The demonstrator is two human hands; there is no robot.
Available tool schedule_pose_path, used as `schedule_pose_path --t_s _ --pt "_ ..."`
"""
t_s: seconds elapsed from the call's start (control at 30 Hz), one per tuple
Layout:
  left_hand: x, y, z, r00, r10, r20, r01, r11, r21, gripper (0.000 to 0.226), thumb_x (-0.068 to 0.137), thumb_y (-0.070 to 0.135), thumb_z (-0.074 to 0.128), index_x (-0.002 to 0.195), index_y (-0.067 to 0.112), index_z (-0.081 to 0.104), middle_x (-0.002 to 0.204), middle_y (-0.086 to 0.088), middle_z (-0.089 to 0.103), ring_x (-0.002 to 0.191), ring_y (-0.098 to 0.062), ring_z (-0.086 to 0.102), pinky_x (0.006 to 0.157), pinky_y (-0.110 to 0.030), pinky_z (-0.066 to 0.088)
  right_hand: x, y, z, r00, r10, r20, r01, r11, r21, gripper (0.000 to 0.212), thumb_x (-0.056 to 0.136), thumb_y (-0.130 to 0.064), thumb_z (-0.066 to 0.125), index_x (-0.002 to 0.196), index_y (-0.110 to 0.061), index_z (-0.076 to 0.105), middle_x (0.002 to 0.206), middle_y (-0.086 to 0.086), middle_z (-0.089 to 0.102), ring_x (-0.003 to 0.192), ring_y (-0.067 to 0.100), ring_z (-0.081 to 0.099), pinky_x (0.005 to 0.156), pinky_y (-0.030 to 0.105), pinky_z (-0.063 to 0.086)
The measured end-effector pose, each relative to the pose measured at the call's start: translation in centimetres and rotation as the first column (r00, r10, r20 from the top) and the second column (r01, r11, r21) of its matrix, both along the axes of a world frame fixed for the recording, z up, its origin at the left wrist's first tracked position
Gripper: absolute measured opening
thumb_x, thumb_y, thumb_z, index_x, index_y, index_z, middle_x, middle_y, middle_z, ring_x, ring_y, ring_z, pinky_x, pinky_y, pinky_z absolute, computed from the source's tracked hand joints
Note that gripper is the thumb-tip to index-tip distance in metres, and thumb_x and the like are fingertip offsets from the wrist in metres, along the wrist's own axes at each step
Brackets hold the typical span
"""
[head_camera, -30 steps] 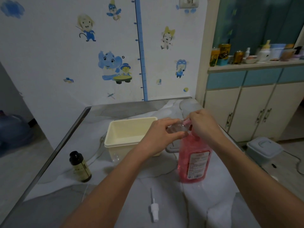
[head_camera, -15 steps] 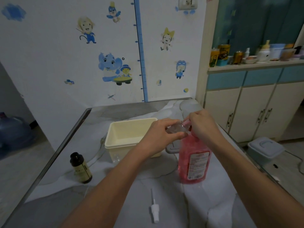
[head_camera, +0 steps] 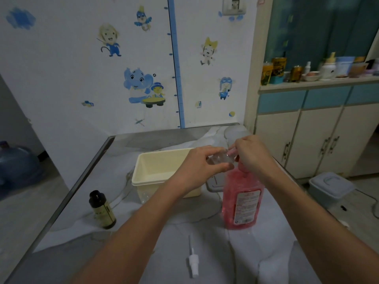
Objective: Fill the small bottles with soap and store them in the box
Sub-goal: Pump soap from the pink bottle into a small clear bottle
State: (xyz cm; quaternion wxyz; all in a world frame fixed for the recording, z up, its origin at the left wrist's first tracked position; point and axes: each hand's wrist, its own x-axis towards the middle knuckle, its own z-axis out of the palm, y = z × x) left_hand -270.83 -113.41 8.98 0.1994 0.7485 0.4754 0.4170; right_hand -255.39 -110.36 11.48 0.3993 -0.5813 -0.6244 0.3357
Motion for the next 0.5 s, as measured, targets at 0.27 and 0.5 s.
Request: schedule_pose_path --t_s 0.27,0.5 --pt "0.1 -0.1 -0.7 1.000 -0.001 0.000 0.001 1.000 0.007 0.041 0.075 0.035 0.079 0.113 0.023 0.070 0.085 0.023 0.063 0.077 0.013 0.057 0.067 -0.002 0.037 -0.2 -0.4 -0.3 1.000 -0.004 -0.012 0.004 0.999 -0.044 0.025 0.084 -0.006 0.056 0.105 -0.001 0.069 0.108 0.018 0.068 0.104 0.033 0.063 0.075 0.034 0.052" --pt "0.1 0.0 0.6 0.999 -0.025 0.022 0.025 0.999 0.025 0.038 0.074 0.033 0.080 0.110 0.022 0.072 0.082 0.022 0.063 0.076 0.009 0.058 0.068 -0.004 0.040 0.4 0.3 0.7 0.996 -0.015 -0.088 0.011 0.999 -0.048 0.027 0.088 -0.015 0.042 0.079 -0.005 0.067 0.093 0.021 0.069 0.082 0.026 0.069 0.051 0.027 0.046"
